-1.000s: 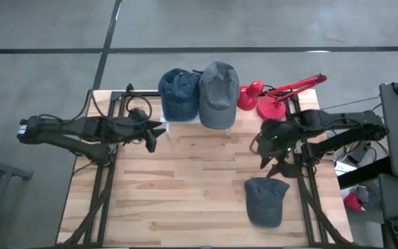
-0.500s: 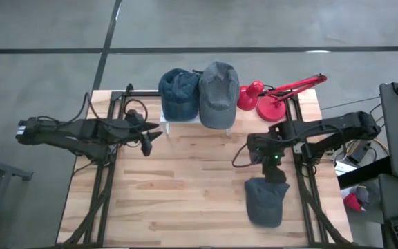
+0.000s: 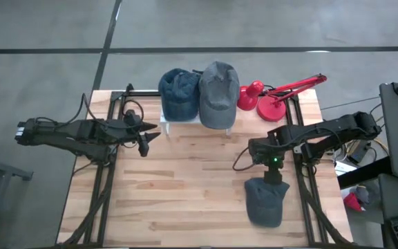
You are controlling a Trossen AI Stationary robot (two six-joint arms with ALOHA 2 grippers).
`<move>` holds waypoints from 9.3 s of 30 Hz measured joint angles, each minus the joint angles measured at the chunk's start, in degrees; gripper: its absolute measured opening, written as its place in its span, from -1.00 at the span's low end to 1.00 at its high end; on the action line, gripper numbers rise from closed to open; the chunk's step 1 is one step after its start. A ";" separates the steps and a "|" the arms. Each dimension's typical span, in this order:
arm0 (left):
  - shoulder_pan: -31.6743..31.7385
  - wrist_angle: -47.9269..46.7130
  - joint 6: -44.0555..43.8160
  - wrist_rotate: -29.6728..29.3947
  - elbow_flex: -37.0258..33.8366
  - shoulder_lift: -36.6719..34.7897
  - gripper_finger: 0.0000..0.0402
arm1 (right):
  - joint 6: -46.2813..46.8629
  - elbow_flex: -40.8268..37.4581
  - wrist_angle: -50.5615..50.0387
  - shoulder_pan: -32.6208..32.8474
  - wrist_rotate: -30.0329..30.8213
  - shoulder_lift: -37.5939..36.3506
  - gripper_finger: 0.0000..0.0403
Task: Pick & Place hat
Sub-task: Stack the blue cap on the blue cap on the shelf
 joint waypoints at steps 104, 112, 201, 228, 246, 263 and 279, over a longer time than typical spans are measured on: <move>0.02 -4.57 -3.83 0.64 -0.02 0.24 -0.18 | -6.41 41.91 0.85 18.16 36.25 13.53 -0.91; 0.02 -4.57 -7.07 0.66 -0.02 0.24 -0.18 | -15.93 50.83 -1.36 11.58 41.87 13.55 -0.91; -4.59 -15.10 6.57 24.92 41.21 28.27 -0.18 | -37.98 83.17 -11.72 -3.25 17.05 44.30 -0.91; -4.61 -21.22 -0.29 29.65 41.35 36.52 -0.18 | -38.33 83.12 -7.45 -1.62 12.63 47.91 -0.91; -4.85 -20.88 -1.01 35.11 41.31 36.42 -0.18 | -38.77 83.12 -7.37 -1.42 12.68 47.91 -0.91; -4.85 -18.91 0.23 30.84 40.39 36.96 -0.18 | -40.06 83.06 -6.08 -1.31 12.79 48.04 -0.91; -4.71 -18.54 0.32 29.78 40.39 36.96 -0.18 | -40.06 82.97 -6.05 -1.29 12.79 48.02 -0.91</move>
